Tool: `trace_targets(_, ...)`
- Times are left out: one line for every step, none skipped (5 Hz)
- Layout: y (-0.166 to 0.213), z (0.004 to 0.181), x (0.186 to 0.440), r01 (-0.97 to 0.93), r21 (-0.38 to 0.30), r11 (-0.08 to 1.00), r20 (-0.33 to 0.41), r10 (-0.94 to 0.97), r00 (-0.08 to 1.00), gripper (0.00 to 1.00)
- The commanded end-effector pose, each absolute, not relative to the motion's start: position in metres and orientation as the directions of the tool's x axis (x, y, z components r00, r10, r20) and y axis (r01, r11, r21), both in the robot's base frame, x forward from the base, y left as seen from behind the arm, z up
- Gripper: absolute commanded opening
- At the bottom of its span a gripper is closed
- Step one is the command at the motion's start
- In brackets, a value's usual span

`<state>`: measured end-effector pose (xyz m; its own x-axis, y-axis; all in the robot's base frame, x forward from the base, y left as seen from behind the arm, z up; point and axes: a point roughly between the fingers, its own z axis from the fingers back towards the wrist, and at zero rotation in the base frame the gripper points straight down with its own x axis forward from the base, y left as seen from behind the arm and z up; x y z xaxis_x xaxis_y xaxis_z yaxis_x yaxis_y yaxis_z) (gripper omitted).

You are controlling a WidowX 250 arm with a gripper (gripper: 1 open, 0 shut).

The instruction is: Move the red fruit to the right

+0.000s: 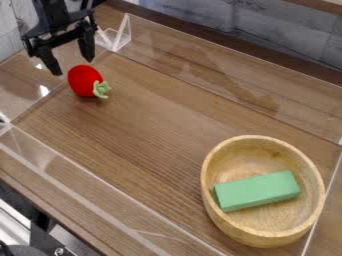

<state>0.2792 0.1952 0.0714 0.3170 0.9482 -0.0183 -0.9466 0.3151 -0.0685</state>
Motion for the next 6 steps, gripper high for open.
trace_targets(0.204,0.085,0.294,-0.962,-0.101,0.253,0.056,0.967,0.248,1.0)
trace_targets(0.194,0.077,0.297,-0.967,-0.097,0.237,0.071,0.97,0.231,1.0)
trace_targets(0.184,0.069,0.299,-0.971,-0.089,0.222,0.083,0.973,0.215,1.0)
trace_targets(0.187,0.07,0.297,-0.972,-0.087,0.216,0.091,0.974,0.209,1.0)
trace_targets(0.191,0.071,0.294,-0.974,-0.084,0.21,0.099,0.975,0.201,1.0)
trace_targets(0.188,0.067,0.295,-0.974,-0.081,0.211,0.106,0.974,0.202,1.0)
